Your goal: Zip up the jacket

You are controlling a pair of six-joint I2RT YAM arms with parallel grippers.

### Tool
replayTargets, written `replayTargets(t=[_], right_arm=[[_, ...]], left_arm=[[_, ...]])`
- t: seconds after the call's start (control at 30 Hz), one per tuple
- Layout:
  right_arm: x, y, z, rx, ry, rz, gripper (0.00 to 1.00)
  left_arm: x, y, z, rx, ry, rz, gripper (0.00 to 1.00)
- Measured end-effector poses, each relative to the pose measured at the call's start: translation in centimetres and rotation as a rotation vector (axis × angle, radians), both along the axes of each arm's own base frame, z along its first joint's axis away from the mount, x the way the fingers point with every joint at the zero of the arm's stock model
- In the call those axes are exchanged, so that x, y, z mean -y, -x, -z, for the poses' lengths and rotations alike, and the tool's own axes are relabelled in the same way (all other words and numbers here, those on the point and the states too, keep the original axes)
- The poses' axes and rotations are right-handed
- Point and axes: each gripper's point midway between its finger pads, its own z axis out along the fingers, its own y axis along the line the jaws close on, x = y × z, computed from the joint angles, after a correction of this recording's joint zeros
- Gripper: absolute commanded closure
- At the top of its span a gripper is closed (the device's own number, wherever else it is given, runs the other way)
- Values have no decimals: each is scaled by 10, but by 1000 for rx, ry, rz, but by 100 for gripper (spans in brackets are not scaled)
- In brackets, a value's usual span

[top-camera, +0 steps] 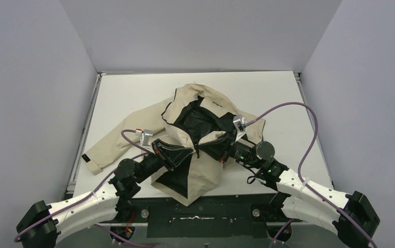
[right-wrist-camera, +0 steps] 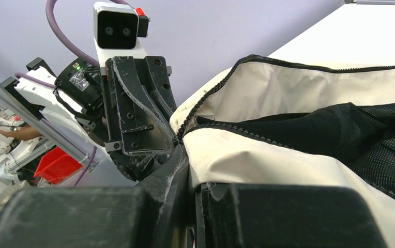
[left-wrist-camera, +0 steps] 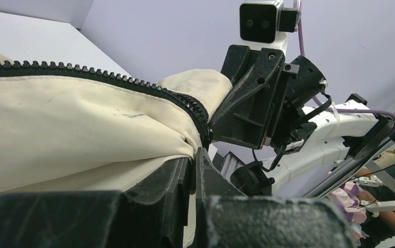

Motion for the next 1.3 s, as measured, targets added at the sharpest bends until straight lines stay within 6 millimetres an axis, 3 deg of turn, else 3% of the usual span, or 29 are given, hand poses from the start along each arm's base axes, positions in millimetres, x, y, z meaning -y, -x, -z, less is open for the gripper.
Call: replayTargets(t=[0.67,0.93,1.3], right_arm=[[-1,-10,-21,-3,-1,40,100],[3,-7,-14,-22,4,46,100],[20,-4,20,-151,19,119,94]], left_arm=[[1,-8,-14,29,24,-34,100],[1,-3,-13,23,18,-23,100],[15,1,19,-59,-65,34,100]])
